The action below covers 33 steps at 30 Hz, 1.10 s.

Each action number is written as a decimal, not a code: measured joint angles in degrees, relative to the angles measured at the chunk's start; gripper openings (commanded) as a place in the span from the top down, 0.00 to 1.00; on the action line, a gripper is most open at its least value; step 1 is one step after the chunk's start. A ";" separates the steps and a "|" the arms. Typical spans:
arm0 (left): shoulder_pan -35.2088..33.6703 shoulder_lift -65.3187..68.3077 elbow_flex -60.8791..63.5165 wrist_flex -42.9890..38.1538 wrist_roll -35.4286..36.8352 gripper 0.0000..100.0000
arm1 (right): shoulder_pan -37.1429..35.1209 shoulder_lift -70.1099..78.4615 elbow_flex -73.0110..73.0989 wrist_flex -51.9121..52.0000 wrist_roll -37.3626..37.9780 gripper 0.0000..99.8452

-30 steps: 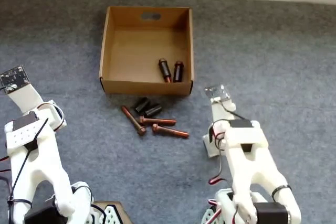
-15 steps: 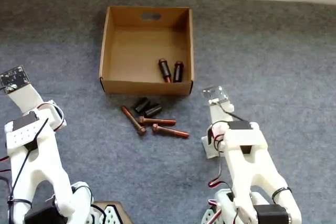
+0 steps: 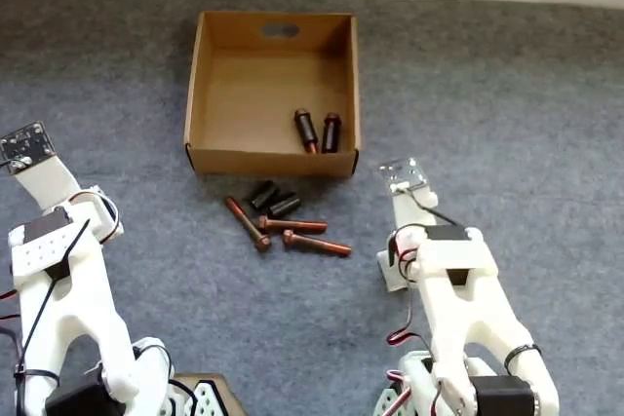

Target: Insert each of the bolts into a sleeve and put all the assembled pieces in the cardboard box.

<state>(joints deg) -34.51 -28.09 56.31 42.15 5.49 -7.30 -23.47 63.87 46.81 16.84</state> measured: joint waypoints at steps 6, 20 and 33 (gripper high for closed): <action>0.00 0.09 0.00 0.00 0.00 0.88 | -0.18 -11.69 -0.18 7.56 0.26 0.99; 28.57 0.09 -2.73 15.30 -22.42 0.88 | -0.26 -41.32 2.29 9.93 -12.92 0.99; 37.80 0.35 -5.27 15.47 -49.85 0.81 | -0.26 -41.49 12.75 2.20 -14.59 0.99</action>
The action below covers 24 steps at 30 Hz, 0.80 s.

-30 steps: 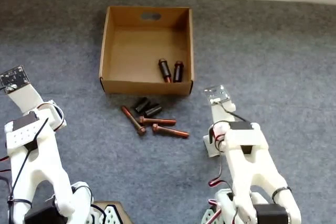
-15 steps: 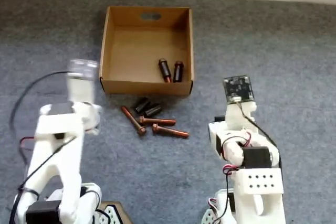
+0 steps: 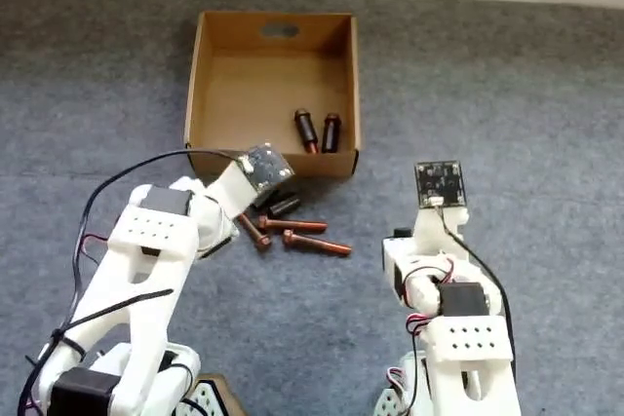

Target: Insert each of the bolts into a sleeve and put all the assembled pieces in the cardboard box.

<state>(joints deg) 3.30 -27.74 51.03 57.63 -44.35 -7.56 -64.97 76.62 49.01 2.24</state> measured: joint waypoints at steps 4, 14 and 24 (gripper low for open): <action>-0.09 0.09 -2.73 0.18 -1.76 0.80 | 0.00 0.00 0.00 -0.09 0.00 0.99; 1.76 11.60 -10.64 0.35 -6.07 0.81 | 0.00 0.00 0.00 -0.09 0.00 0.99; 3.69 21.27 -17.85 0.35 -7.03 0.80 | 0.00 -0.35 1.41 -0.26 0.00 0.99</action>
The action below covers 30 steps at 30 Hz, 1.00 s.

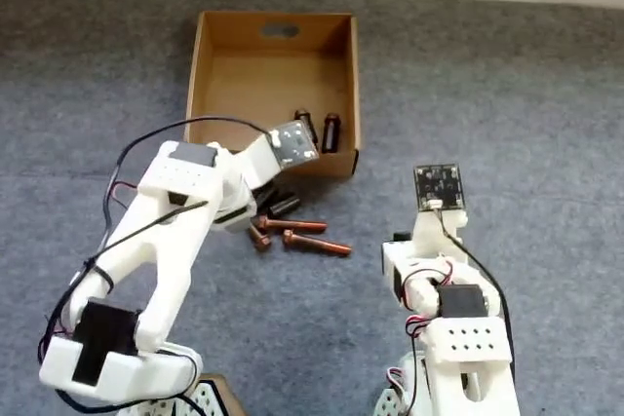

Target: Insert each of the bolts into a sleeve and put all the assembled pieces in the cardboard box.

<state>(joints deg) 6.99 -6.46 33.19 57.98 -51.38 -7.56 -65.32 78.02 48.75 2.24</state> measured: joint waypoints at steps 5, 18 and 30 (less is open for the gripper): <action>1.67 4.48 -1.32 0.00 -4.92 0.80 | 0.00 0.00 0.00 0.00 0.00 0.99; 1.76 12.75 -5.19 0.44 -13.19 0.80 | 0.00 0.00 0.00 0.00 0.00 0.99; 1.67 15.38 -7.74 8.26 -17.76 0.81 | 0.00 0.00 0.00 0.00 0.00 0.99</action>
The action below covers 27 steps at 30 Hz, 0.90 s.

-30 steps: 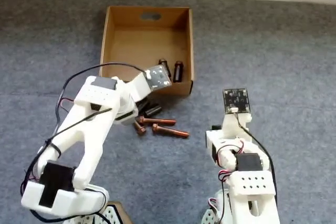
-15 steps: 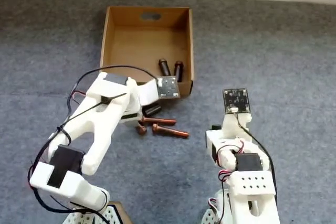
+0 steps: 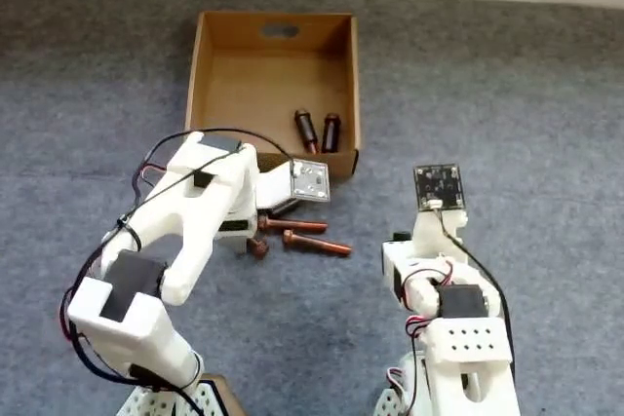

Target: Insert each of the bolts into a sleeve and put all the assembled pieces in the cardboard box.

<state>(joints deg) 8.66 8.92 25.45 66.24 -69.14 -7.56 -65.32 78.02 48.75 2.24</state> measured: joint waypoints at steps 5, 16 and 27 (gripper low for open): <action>0.18 0.09 0.00 0.44 0.00 0.87 | 0.00 0.00 0.00 0.00 0.00 0.99; -3.25 -3.96 4.31 2.20 4.04 0.99 | 0.00 0.00 0.00 0.00 0.00 0.99; -4.04 -27.78 24.26 2.37 3.60 0.83 | 0.00 0.00 0.00 0.00 0.00 0.99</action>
<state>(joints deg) 4.62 -18.86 49.71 68.62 -65.54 -7.56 -65.32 78.02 48.75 2.24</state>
